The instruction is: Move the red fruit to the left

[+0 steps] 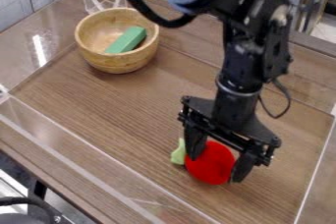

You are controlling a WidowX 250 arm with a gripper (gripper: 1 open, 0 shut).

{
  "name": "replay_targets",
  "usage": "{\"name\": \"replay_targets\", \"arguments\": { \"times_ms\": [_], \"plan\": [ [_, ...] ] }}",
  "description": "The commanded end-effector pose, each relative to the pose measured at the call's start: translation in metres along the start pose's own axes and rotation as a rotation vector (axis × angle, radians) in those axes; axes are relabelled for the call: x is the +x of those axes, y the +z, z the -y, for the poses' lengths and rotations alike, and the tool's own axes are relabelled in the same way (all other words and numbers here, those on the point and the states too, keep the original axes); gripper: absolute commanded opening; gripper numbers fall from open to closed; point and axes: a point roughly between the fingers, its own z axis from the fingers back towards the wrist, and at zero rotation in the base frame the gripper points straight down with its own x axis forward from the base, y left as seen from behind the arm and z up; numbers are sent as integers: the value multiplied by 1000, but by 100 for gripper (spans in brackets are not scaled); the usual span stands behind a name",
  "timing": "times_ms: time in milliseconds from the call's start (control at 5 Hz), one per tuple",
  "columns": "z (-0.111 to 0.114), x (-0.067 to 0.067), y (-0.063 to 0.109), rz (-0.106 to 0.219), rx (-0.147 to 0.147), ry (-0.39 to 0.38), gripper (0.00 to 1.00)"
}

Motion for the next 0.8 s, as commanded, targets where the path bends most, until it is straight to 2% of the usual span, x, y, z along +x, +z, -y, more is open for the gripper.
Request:
{"name": "replay_targets", "arguments": {
  "times_ms": [0,200,600],
  "plan": [
    [-11,17,12,55,4,-8,100],
    [-17,23,19,66,-4,-24,100],
    [0,7,11,83,-10,-28,100]
  ]
}}
